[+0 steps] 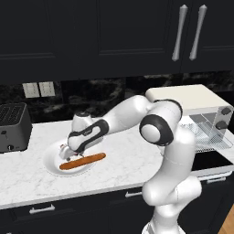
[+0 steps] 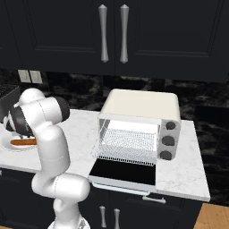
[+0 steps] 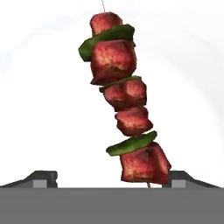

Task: Pick up the kebab skewer and baguette bread, and place them inside the toaster oven. Close the toaster oven door and start by setting the timer.

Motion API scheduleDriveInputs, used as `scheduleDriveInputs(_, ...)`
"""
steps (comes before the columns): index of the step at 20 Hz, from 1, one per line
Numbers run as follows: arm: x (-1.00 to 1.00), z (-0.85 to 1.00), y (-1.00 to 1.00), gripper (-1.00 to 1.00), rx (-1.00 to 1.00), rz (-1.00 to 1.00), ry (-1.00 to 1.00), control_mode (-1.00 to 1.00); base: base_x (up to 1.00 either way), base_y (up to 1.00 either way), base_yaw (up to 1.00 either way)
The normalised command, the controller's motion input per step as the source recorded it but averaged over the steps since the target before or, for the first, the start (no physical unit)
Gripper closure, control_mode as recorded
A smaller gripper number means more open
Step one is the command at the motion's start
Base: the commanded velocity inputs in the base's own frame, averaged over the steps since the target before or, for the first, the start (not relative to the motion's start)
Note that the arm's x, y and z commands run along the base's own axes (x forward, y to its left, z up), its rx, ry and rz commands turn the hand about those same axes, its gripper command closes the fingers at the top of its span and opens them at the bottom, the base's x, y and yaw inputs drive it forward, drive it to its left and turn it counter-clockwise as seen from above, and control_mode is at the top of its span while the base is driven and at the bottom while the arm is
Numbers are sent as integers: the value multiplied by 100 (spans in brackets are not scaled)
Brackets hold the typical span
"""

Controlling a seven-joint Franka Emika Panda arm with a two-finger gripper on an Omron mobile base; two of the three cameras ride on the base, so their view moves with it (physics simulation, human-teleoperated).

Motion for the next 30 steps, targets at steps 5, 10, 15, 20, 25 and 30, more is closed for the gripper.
scheduleDriveInputs(5,50,0,1,-100,-2,0,0,-100,0,0,0)
scheduleDriveInputs(10,14,-37,3,-100,-3,0,1,-100,0,0,0)
scheduleDriveInputs(15,8,-21,2,100,0,0,0,-100,0,0,0)
scheduleDriveInputs(20,-11,-45,0,100,0,0,3,-100,0,0,0)
scheduleDriveInputs(25,-24,-18,0,100,0,0,0,-100,0,0,0)
scheduleDriveInputs(30,-52,0,0,100,0,0,0,-100,0,0,0)
